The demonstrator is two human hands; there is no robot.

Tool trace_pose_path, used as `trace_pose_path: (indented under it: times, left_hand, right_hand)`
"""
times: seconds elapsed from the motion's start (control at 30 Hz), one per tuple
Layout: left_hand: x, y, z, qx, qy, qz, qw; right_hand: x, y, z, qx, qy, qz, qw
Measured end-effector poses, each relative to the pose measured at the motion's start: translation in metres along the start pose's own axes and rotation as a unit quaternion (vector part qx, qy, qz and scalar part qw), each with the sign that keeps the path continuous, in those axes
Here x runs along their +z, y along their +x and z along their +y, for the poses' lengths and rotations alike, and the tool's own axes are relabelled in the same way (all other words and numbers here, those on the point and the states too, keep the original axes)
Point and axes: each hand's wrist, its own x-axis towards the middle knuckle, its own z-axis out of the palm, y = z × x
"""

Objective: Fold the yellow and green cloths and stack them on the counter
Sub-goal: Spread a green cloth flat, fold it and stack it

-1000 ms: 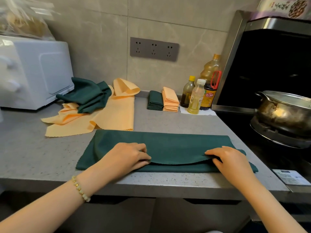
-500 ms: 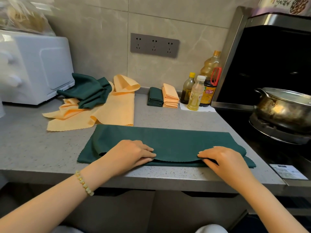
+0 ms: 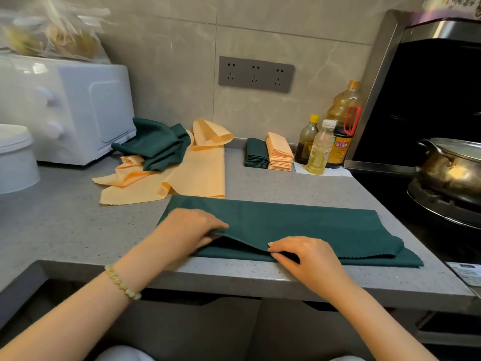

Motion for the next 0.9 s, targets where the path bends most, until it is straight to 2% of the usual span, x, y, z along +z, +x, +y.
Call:
trace_pose_path:
  times: [0.13,0.23,0.3,0.37,0.43,0.47,0.53,0.7,0.9]
  left_hand:
    - [-0.028,-0.016,-0.043,-0.182,0.071,-0.085,0.977]
    - [-0.04,-0.02,-0.048,-0.236,0.106,-0.079,0.963]
    - [-0.047,-0.013,-0.031,-0.22,0.086,-0.024,0.971]
    - [-0.043,-0.005,-0.006,-0.153,-0.018,0.014,0.988]
    - [-0.032,0.002,0.021,-0.076,-0.132,-0.002,0.988]
    - [-0.026,0.006,0.034,-0.047,-0.15,-0.023,0.987]
    - [-0.014,0.017,0.051,-0.016,-0.142,-0.046,0.989]
    - [-0.005,0.035,0.061,-0.016,-0.119,-0.021,0.992]
    - [-0.003,0.03,0.063,-0.02,-0.152,-0.043,0.987]
  right_hand:
    - [-0.001,-0.002,0.0,0.013,-0.003,0.002,1.0]
    - [-0.002,-0.001,-0.002,0.019,-0.002,-0.006,1.0]
    - [-0.002,0.0,-0.002,0.023,0.004,-0.015,1.0]
    - [-0.002,0.001,-0.002,0.025,0.005,-0.019,0.999]
    - [-0.002,0.002,-0.003,0.023,0.0,-0.018,1.0]
    - [-0.002,0.002,-0.003,0.018,-0.006,-0.015,1.0]
    - [-0.001,0.002,-0.005,0.007,-0.014,0.002,1.0]
    - [-0.004,0.003,-0.008,-0.029,-0.058,0.068,0.996]
    - [-0.002,-0.004,-0.001,-0.041,-0.044,0.062,0.996]
